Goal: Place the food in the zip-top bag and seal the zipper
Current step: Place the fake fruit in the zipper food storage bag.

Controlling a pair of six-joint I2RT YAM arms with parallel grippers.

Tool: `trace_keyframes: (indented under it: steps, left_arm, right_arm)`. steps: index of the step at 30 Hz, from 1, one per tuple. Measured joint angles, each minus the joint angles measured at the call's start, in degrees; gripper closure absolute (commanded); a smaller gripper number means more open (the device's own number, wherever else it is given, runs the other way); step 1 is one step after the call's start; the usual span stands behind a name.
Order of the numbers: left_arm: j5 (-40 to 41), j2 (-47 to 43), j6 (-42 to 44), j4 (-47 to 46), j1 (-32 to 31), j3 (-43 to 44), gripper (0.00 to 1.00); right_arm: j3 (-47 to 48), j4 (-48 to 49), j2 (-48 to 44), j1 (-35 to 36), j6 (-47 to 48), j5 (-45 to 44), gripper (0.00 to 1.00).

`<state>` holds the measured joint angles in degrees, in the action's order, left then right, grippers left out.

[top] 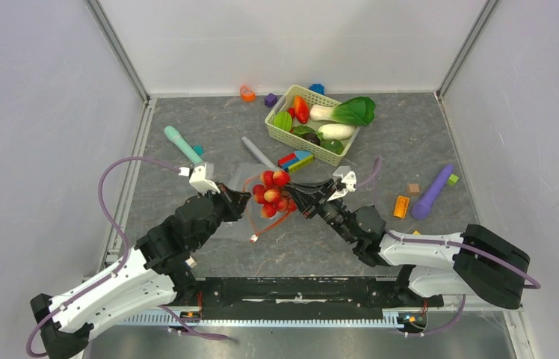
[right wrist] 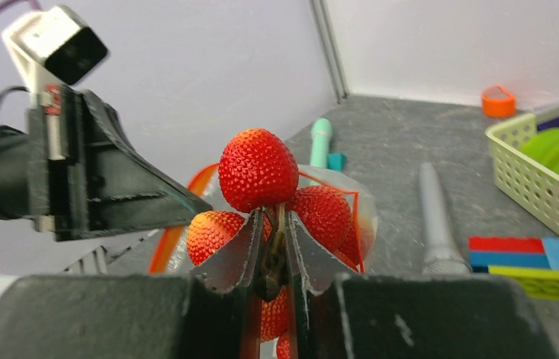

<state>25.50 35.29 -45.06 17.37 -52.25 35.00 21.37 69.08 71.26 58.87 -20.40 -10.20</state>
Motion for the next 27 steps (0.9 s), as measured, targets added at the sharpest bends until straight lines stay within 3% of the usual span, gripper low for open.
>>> trace_keyframes:
  steps: [11, 21, 27]
  left_arm:
    - [-0.2, -0.4, 0.9, -0.8, 0.0, -0.7, 0.98]
    - [-0.7, 1.7, 1.9, -1.3, 0.0, -0.7, 0.98]
    - [-4.6, 2.0, 4.5, -3.5, 0.0, -0.7, 0.98]
  right_arm:
    - [-0.5, -8.2, -0.1, 4.0, 2.5, -7.1, 1.00]
    - [4.5, -17.0, 2.3, 9.0, 9.5, -6.4, 1.00]
    - [8.8, -22.4, 5.0, 9.5, 9.2, -9.7, 1.00]
